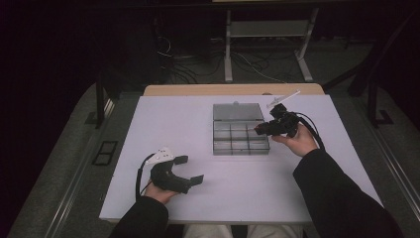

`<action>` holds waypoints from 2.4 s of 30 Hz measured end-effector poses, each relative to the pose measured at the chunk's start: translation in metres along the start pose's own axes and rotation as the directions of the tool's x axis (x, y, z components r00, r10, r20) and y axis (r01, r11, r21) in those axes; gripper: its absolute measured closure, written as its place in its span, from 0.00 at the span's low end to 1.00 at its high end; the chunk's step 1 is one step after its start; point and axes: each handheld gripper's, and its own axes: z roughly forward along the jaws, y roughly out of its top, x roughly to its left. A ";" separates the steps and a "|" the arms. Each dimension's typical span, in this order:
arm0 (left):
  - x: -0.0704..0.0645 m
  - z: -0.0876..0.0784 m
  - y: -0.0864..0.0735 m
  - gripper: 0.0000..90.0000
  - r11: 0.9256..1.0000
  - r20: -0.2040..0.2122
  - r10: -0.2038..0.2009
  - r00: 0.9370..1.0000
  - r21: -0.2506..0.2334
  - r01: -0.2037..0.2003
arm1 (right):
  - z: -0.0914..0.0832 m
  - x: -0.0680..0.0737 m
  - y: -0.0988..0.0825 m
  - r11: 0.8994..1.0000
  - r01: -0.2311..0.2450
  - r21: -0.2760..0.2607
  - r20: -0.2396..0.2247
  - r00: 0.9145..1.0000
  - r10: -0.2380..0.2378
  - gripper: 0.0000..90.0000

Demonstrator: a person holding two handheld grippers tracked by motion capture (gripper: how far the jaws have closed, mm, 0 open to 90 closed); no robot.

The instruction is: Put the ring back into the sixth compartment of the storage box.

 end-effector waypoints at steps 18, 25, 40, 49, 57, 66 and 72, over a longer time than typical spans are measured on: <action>0.000 0.000 0.000 0.00 1.000 0.000 -0.004 1.000 0.003 0.004 | 0.016 -0.005 -0.010 0.999 -0.013 0.030 -0.011 1.000 0.013 0.79; 0.001 0.000 0.000 0.00 1.000 0.000 -0.003 1.000 0.006 0.003 | 0.025 -0.005 -0.014 0.999 -0.015 0.044 -0.020 1.000 0.016 0.79; 0.001 0.000 0.000 0.00 1.000 0.000 -0.003 1.000 0.006 0.003 | 0.037 -0.005 -0.021 0.998 -0.015 0.067 -0.029 0.999 0.017 0.79; 0.001 0.000 -0.001 0.00 1.000 0.000 -0.005 1.000 0.006 0.005 | 0.037 -0.003 -0.022 0.997 -0.007 0.070 -0.031 0.999 0.009 0.78; 0.001 0.001 -0.001 0.00 1.000 0.000 -0.006 1.000 0.006 0.006 | 0.034 0.000 -0.021 0.999 -0.001 0.054 -0.035 0.999 0.003 0.69; 0.001 0.001 0.000 0.00 1.000 -0.003 -0.005 1.000 0.010 0.005 | 0.024 0.004 -0.019 1.000 -0.015 0.015 -0.027 1.000 0.015 0.48; 0.000 0.000 0.004 0.00 1.000 0.000 -0.004 1.000 0.005 0.004 | 0.014 0.009 -0.017 0.999 -0.029 -0.017 -0.005 1.000 0.029 0.30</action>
